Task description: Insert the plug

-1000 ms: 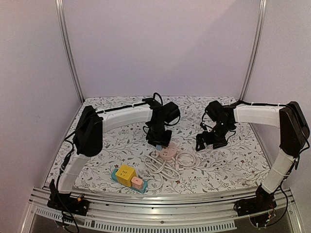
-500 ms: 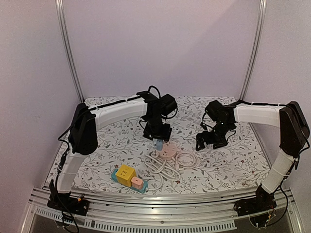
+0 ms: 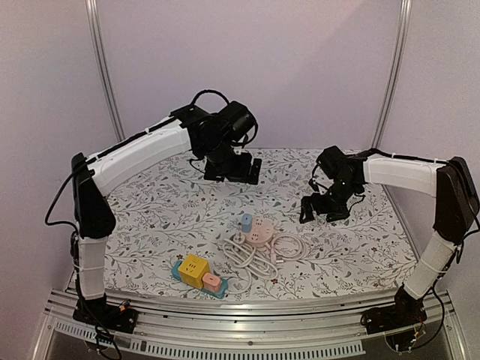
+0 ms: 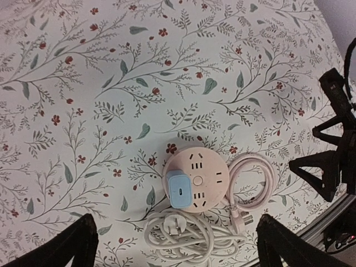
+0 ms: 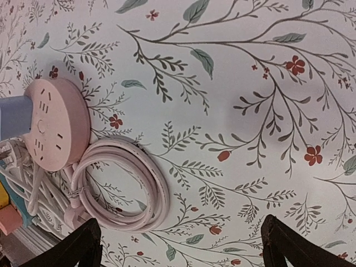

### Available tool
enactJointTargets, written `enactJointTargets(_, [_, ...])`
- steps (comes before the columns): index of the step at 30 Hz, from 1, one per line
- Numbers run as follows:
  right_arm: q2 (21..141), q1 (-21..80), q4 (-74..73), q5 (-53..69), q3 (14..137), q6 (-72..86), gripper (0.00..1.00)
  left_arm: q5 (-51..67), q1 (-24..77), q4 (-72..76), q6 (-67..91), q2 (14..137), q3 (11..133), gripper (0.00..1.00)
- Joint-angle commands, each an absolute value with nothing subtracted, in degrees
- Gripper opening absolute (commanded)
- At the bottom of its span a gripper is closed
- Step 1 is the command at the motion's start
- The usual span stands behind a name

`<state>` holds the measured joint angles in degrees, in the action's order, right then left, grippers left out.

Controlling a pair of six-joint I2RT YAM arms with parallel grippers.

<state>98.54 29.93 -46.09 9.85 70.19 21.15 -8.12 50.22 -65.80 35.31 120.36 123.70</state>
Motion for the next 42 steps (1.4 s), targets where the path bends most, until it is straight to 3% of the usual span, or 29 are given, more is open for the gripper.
enactJointTargets(1, [94.0,29.7,-45.5,10.6,74.8,21.7,0.99,-13.1,49.4,-65.1,33.2,114.9,122.1,0.99])
enactJointTargets(11, [87.2,29.6,-44.2,13.0,85.0,20.0,0.99,-22.7,48.7,-61.1,28.6,101.3,113.3,0.99])
enactJointTargets(18, [81.2,29.6,-37.5,13.6,89.2,20.3,0.99,-30.0,47.5,-54.5,26.0,87.1,100.5,1.00])
enactJointTargets(28, [70.0,29.6,-21.8,4.8,81.7,27.4,0.99,-37.1,46.0,-48.0,24.4,69.0,79.3,1.00])
enactJointTargets(35, [65.9,29.7,-20.3,2.7,77.2,29.0,0.99,-45.3,45.9,-40.6,28.6,55.5,62.3,0.99])
enactJointTargets(42, [63.0,29.7,-19.2,4.5,72.2,30.9,0.99,-45.6,46.0,-30.9,29.1,42.1,45.3,0.99])
